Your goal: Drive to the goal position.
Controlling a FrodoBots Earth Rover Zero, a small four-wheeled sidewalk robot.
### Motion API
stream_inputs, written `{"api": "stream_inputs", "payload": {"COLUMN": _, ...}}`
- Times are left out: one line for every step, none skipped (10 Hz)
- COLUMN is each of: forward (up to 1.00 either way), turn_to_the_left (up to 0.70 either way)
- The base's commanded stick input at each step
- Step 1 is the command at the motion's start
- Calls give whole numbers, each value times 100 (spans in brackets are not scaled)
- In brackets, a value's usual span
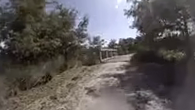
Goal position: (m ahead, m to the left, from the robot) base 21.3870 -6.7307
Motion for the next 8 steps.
{"api": "stream_inputs", "payload": {"forward": 70, "turn_to_the_left": 0}}
{"api": "stream_inputs", "payload": {"forward": 70, "turn_to_the_left": 0}}
{"api": "stream_inputs", "payload": {"forward": 70, "turn_to_the_left": 0}}
{"api": "stream_inputs", "payload": {"forward": 70, "turn_to_the_left": -15}}
{"api": "stream_inputs", "payload": {"forward": 70, "turn_to_the_left": -35}}
{"api": "stream_inputs", "payload": {"forward": 70, "turn_to_the_left": -35}}
{"api": "stream_inputs", "payload": {"forward": 70, "turn_to_the_left": -3}}
{"api": "stream_inputs", "payload": {"forward": 70, "turn_to_the_left": 0}}
